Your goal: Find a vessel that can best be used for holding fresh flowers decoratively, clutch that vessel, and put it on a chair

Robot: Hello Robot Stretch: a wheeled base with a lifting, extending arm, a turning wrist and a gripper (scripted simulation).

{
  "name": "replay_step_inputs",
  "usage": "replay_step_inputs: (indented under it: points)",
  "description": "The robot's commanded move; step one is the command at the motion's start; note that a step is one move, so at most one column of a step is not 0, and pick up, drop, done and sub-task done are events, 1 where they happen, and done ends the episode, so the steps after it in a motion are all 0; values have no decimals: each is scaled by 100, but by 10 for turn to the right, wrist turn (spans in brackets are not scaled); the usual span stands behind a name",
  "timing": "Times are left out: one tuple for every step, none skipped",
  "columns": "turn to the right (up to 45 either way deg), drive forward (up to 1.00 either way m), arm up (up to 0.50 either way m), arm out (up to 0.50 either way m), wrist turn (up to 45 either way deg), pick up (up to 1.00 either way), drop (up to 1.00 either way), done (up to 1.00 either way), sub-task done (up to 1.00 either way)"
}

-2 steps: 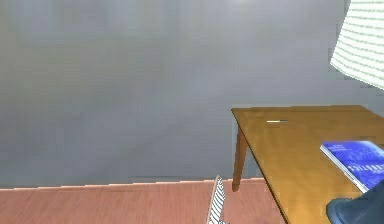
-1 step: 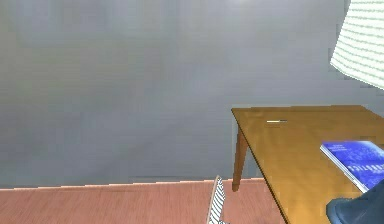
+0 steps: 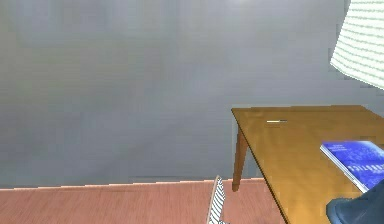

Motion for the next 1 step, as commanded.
replay_step_inputs:
  points:
    - [0,0,0,0,-450,0,0,0,0]
